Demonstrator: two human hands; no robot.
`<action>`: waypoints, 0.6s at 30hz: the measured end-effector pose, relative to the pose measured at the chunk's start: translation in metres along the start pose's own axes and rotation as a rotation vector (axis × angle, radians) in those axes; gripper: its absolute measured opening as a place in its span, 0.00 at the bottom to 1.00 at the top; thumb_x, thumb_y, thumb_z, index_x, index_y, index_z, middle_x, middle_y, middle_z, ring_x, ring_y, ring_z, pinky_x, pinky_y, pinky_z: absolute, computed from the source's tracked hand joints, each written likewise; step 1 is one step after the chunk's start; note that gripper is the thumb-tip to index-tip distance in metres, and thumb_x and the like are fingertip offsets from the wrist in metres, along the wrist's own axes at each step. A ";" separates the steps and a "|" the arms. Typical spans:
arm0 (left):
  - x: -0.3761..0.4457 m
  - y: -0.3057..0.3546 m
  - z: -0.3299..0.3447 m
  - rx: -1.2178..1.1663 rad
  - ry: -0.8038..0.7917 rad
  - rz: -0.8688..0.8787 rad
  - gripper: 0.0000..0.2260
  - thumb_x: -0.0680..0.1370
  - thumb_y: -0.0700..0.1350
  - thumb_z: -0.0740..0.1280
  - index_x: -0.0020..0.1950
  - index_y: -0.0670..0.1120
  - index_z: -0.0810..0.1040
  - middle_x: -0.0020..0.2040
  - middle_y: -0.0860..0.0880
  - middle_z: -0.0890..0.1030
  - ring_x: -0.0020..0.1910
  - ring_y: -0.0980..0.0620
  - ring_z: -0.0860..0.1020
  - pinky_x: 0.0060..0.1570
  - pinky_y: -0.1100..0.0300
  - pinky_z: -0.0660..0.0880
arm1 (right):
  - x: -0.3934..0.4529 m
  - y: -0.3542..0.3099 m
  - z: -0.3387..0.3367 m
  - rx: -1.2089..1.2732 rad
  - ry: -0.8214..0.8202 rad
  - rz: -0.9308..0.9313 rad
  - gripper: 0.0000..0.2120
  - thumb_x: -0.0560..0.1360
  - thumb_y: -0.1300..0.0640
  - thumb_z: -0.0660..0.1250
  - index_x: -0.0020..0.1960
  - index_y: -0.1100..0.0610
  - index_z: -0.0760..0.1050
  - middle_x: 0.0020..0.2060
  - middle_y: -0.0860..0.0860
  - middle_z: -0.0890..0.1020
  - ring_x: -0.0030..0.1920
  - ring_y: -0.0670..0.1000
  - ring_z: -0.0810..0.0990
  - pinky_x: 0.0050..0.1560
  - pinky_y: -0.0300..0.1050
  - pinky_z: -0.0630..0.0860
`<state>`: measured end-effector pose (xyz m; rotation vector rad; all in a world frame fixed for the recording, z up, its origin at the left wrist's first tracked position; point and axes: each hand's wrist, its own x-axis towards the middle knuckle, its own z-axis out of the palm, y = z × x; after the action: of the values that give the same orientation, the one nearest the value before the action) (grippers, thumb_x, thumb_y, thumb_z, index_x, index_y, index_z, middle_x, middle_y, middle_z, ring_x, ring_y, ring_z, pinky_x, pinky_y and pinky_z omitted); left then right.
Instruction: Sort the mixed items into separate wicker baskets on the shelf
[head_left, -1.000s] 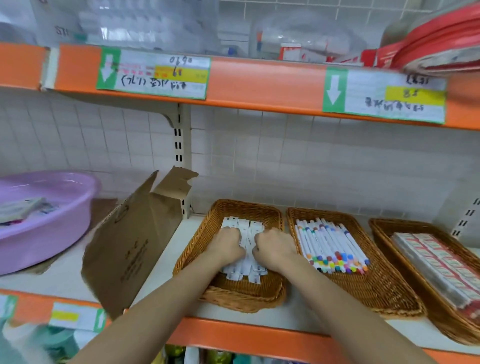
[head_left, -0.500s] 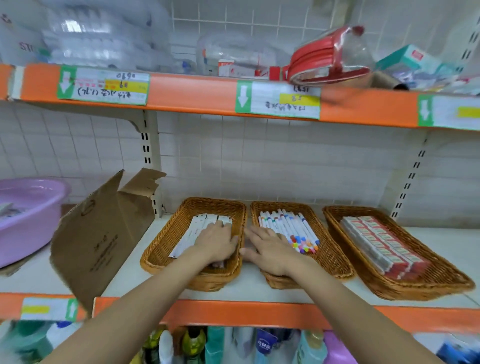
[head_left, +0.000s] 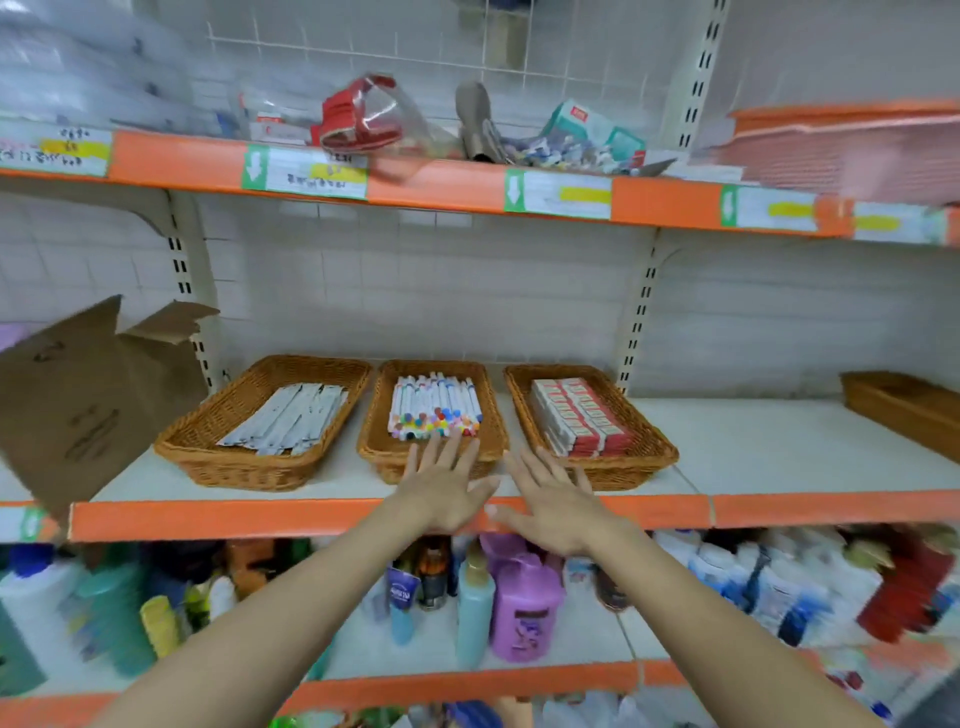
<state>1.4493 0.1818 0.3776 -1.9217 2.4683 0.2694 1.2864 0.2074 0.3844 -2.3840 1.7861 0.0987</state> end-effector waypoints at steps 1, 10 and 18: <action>-0.003 0.012 0.002 -0.007 0.006 0.008 0.31 0.81 0.64 0.45 0.79 0.52 0.39 0.78 0.49 0.36 0.77 0.47 0.35 0.74 0.46 0.36 | -0.011 0.010 0.002 0.007 0.000 0.010 0.38 0.78 0.33 0.48 0.79 0.50 0.37 0.78 0.49 0.37 0.77 0.49 0.35 0.74 0.60 0.36; 0.000 0.116 0.003 0.056 -0.001 0.122 0.31 0.81 0.64 0.44 0.78 0.51 0.38 0.78 0.48 0.35 0.77 0.46 0.35 0.74 0.46 0.36 | -0.070 0.096 0.003 0.062 0.039 0.143 0.39 0.77 0.31 0.46 0.78 0.49 0.34 0.77 0.48 0.34 0.76 0.50 0.32 0.74 0.62 0.36; 0.067 0.193 0.011 0.068 -0.007 0.246 0.31 0.81 0.63 0.45 0.79 0.52 0.39 0.78 0.48 0.36 0.77 0.45 0.36 0.73 0.46 0.35 | -0.072 0.182 -0.004 0.078 0.052 0.215 0.38 0.78 0.33 0.48 0.78 0.48 0.35 0.77 0.48 0.34 0.76 0.50 0.33 0.74 0.60 0.36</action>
<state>1.2453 0.1646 0.3858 -1.5898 2.6710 0.1891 1.0918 0.2250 0.3823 -2.1540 2.0260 -0.0076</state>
